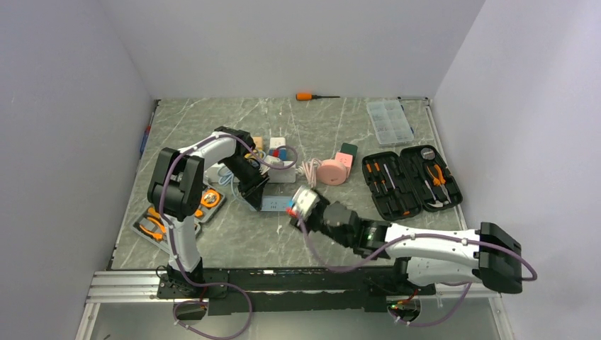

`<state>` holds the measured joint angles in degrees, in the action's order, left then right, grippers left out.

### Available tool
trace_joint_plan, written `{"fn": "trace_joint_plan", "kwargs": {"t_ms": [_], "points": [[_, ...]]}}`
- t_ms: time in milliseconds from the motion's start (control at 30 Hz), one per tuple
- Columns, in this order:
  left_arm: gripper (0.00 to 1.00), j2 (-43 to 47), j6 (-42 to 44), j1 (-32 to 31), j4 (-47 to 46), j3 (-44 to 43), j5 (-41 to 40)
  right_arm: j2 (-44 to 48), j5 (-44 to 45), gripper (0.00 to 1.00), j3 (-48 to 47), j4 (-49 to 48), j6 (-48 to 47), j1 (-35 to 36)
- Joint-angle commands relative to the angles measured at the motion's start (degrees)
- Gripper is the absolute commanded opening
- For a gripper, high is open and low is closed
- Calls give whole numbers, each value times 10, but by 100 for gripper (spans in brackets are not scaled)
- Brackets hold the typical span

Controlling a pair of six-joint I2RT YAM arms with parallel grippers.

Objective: Pull the plug off the socket
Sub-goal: Place the plug at the center of the board.

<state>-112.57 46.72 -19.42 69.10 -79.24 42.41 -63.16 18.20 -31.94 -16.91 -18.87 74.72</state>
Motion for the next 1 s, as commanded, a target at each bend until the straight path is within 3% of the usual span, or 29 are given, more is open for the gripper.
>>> {"fn": "trace_joint_plan", "kwargs": {"t_ms": [0,133,400,767,967], "points": [[0,44,-17,-16,-17,23,-5,36,70,0,-7,132,334,-123],[0,52,-27,-32,-41,45,-7,32,76,0,-7,285,504,-199],[0,74,-37,-49,-71,78,-21,-5,24,0,1,397,640,-251],[0,89,-47,-63,-99,103,-36,-108,-85,0,-52,568,646,-290],[0,96,-50,-74,-105,111,-28,-90,-121,0,-54,603,638,-290]]}}
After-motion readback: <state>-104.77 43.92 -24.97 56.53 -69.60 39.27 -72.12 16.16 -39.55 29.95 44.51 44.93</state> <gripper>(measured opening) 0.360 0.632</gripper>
